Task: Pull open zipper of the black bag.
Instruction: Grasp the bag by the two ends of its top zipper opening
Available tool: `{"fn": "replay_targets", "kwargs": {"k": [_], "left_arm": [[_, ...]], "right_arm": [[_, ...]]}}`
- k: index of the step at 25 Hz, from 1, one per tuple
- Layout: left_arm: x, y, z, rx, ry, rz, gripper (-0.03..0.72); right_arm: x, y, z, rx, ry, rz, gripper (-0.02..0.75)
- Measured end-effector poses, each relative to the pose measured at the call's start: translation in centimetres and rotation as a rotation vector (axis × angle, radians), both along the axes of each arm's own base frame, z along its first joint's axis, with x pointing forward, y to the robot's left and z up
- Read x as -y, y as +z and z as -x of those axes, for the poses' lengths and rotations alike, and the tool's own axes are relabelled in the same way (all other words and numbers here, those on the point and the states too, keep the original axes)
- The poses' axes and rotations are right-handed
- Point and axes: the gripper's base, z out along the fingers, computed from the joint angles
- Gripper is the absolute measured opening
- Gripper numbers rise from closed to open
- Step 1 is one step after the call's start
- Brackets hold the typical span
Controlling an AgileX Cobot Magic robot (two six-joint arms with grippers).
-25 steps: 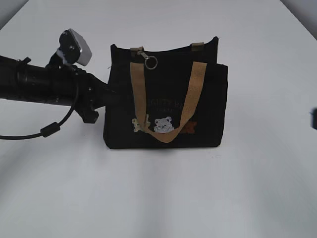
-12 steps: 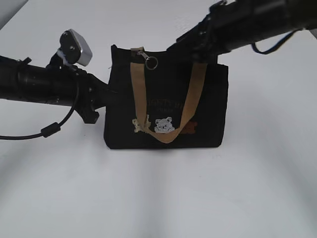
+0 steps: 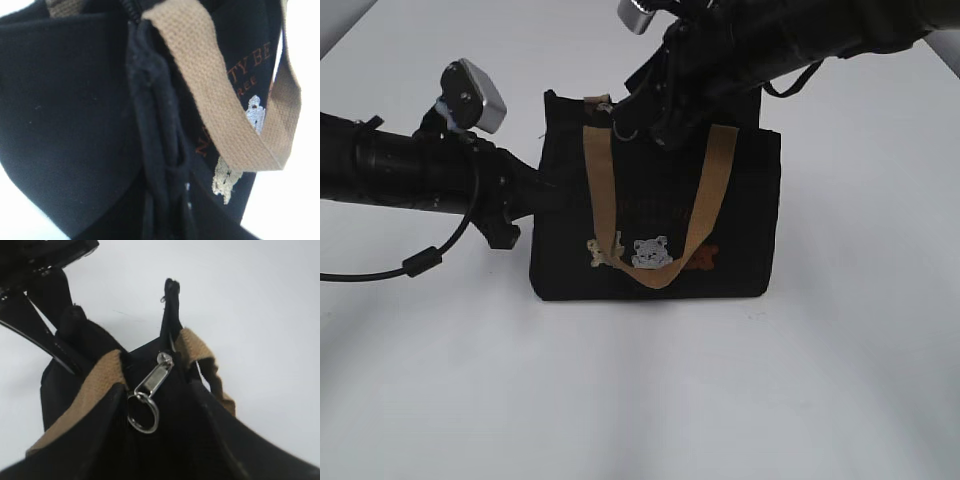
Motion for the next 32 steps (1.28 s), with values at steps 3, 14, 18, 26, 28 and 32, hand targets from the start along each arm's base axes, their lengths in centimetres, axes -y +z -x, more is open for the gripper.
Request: {"fn": "replay_targets", "kwargs": {"k": [3, 14, 18, 26, 28, 32], "left_arm": [[0.0, 0.0, 0.0, 0.0, 0.0, 0.0, 0.045], [0.0, 0.0, 0.0, 0.001, 0.0, -0.004, 0.045], [0.0, 0.0, 0.0, 0.0, -0.002, 0.0, 0.045], [0.6, 0.3, 0.2, 0.002, -0.031, 0.029, 0.044], [0.6, 0.3, 0.3, 0.002, -0.032, 0.029, 0.044], [0.7, 0.3, 0.2, 0.003, -0.033, 0.033, 0.043]], "right_arm": [[-0.5, 0.1, 0.0, 0.033, -0.004, 0.012, 0.319], [-0.6, -0.8, 0.0, -0.001, 0.011, 0.031, 0.047], [0.0, 0.4, 0.4, -0.067, -0.036, -0.03, 0.006], [7.5, 1.9, 0.1, -0.396, -0.258, -0.144, 0.003], [10.4, 1.9, -0.1, -0.499, -0.385, -0.181, 0.003], [11.7, 1.9, 0.1, -0.615, -0.475, -0.227, 0.034]]}}
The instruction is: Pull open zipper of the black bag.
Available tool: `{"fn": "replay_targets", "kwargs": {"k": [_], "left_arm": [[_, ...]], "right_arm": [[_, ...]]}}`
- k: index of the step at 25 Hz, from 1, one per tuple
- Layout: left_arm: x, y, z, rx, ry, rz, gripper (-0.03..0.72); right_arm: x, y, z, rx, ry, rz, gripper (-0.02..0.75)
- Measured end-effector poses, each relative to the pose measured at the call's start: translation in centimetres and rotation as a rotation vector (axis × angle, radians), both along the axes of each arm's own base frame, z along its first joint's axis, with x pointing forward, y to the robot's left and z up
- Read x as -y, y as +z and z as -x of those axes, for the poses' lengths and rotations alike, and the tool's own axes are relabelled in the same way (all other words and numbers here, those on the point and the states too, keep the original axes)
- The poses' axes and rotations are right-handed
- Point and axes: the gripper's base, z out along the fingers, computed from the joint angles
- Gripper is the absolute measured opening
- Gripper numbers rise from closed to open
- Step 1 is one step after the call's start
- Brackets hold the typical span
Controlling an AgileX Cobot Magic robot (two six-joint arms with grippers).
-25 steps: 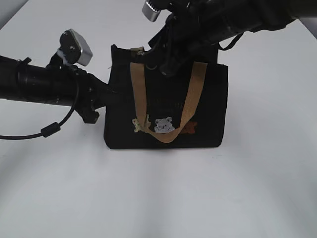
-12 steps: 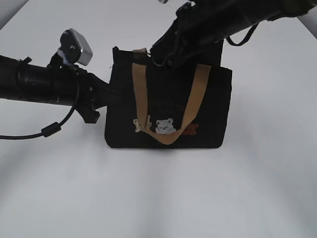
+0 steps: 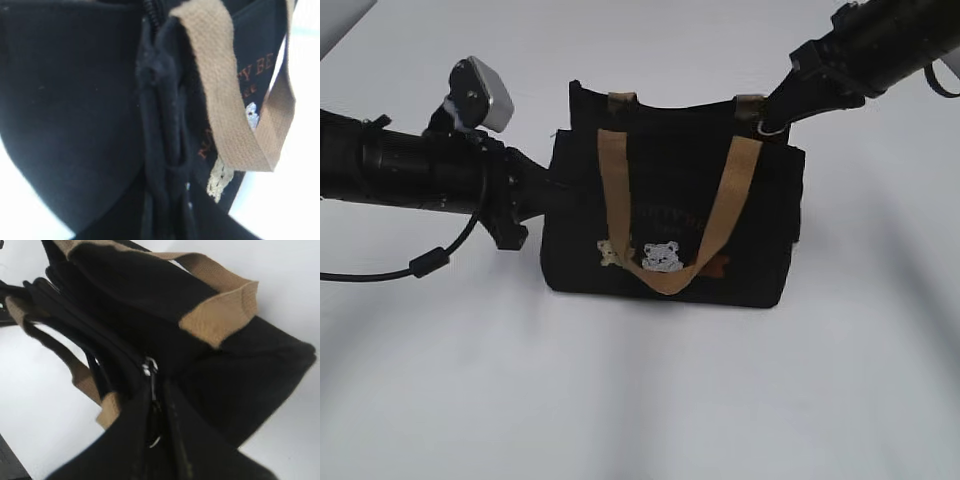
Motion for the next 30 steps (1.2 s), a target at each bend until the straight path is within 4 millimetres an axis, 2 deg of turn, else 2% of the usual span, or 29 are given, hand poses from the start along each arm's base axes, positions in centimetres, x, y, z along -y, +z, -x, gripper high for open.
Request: {"fn": "replay_targets", "kwargs": {"k": [2, 5, 7, 9, 10, 14, 16, 19, 25, 28, 30], "left_arm": [[-0.2, -0.1, -0.1, -0.016, 0.026, -0.01, 0.075], [-0.9, 0.5, -0.3, -0.129, 0.179, 0.012, 0.269], [-1.4, 1.5, 0.1, -0.234, 0.277, 0.034, 0.4], [-1.9, 2.9, 0.9, -0.331, 0.354, 0.045, 0.433], [-2.2, 3.6, 1.4, -0.384, 0.402, 0.052, 0.416], [-3.5, 4.9, 3.7, -0.529, 0.573, 0.04, 0.256], [-4.4, 5.4, 5.3, -0.537, 0.621, 0.016, 0.225], [-5.4, 6.2, 8.2, -0.543, 0.67, 0.033, 0.211], [-7.2, 11.0, 15.1, -0.484, 0.709, 0.176, 0.208], [-8.6, 14.1, 20.0, -0.392, 0.716, 0.254, 0.208], [-9.6, 14.8, 22.6, -0.347, 0.738, 0.256, 0.208]], "right_arm": [[-0.2, 0.3, 0.4, -0.006, 0.015, 0.017, 0.149], [-0.5, 1.4, 1.4, -0.007, 0.04, 0.028, 0.389], [-0.7, 2.3, 2.2, -0.038, 0.034, 0.023, 0.456], [-0.5, 3.0, 3.3, -0.091, 0.006, 0.048, 0.466], [-0.2, 3.4, 3.9, -0.127, -0.012, 0.065, 0.464], [1.2, 4.2, 6.5, -0.262, -0.111, 0.191, 0.452], [1.9, 4.5, 8.4, -0.284, -0.17, 0.23, 0.45], [2.8, 4.1, 12.6, -0.305, -0.197, 0.271, 0.449], [4.7, 3.0, 22.0, -0.22, -0.215, 0.366, 0.449], [5.5, 3.2, 26.9, -0.083, -0.241, 0.356, 0.449], [5.8, 3.3, 29.6, 0.02, -0.26, 0.34, 0.449]]}}
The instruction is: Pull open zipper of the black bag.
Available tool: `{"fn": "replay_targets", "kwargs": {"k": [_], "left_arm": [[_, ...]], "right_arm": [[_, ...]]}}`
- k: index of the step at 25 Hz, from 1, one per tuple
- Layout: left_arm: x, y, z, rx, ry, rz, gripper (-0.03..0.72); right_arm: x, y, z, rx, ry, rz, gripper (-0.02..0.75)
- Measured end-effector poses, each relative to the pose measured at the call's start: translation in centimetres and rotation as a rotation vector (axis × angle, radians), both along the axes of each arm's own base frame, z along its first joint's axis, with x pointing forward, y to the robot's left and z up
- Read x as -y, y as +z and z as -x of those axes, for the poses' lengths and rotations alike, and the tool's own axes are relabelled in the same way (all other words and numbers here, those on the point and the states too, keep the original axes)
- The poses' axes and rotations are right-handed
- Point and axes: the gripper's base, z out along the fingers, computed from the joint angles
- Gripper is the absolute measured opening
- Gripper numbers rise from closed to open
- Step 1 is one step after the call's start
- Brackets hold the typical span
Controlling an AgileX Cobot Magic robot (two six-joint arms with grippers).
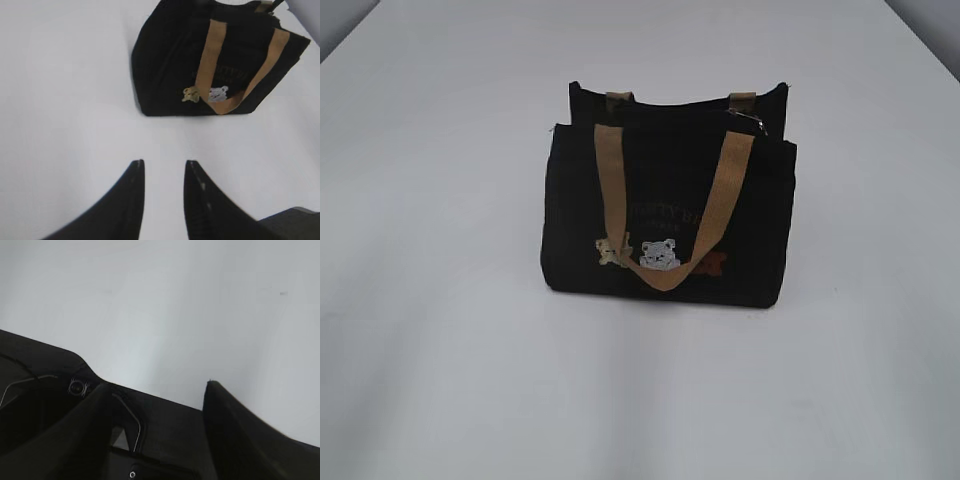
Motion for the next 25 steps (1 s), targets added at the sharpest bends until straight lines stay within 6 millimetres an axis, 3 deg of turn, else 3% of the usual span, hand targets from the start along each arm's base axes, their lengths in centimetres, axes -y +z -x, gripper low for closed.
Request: {"fn": "replay_targets", "kwargs": {"k": [4, 10, 16, 25], "left_arm": [[-2.4, -0.1, 4.8, 0.021, 0.08, -0.105, 0.208], [-4.8, -0.8, 9.3, 0.123, 0.163, -0.195, 0.208], [-5.2, -3.3, 10.2, 0.161, 0.175, -0.198, 0.208], [-5.1, -3.4, 10.9, 0.23, 0.141, -0.189, 0.208]], "right_arm": [[0.5, -0.6, 3.8, 0.179, -0.005, -0.013, 0.448], [0.7, -2.9, 5.8, 0.283, -0.01, -0.026, 0.446], [0.7, -3.3, 5.6, 0.331, -0.016, -0.037, 0.445], [0.9, -3.2, 7.4, 0.46, -0.017, -0.053, 0.392]]}}
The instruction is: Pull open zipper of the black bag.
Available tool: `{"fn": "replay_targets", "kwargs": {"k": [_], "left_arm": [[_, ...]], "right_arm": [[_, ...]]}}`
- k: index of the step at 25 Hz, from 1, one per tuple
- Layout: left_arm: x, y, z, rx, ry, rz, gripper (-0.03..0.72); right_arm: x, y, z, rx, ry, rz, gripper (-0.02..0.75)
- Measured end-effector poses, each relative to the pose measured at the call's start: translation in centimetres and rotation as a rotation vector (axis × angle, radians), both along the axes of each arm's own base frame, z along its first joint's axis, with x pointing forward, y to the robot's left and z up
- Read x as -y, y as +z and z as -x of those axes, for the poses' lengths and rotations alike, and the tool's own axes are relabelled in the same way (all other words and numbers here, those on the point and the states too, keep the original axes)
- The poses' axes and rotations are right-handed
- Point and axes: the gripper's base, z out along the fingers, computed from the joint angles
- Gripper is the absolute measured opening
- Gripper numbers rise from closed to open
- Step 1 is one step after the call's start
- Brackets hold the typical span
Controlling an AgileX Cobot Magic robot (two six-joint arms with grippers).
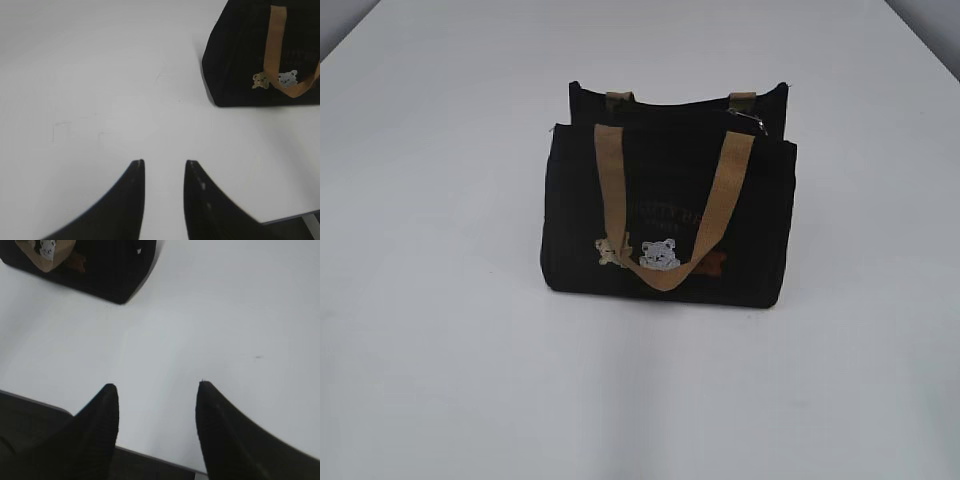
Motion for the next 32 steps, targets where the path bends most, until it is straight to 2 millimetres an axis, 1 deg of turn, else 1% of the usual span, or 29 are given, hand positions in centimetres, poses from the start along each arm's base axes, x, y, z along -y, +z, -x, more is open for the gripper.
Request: {"fn": "replay_targets", "kwargs": {"k": [3, 15, 17, 22, 32], "left_arm": [[0.01, 0.0, 0.01, 0.001, -0.002, -0.003, 0.208], [0.04, 0.02, 0.01, 0.003, -0.003, 0.001, 0.208], [0.07, 0.02, 0.0, 0.003, 0.025, 0.001, 0.208], [0.21, 0.02, -0.01, 0.003, 0.16, 0.002, 0.208], [0.22, 0.02, -0.02, 0.003, 0.168, 0.002, 0.208]], "right_arm": [[0.06, 0.0, 0.59, 0.041, -0.001, -0.007, 0.372], [-0.02, 0.02, 0.6, 0.042, 0.003, -0.018, 0.365], [-0.05, 0.03, 0.59, 0.042, -0.012, -0.02, 0.365], [-0.11, 0.03, 0.49, 0.043, -0.091, -0.02, 0.365], [-0.12, 0.03, 0.48, 0.043, -0.098, -0.02, 0.362]]}}
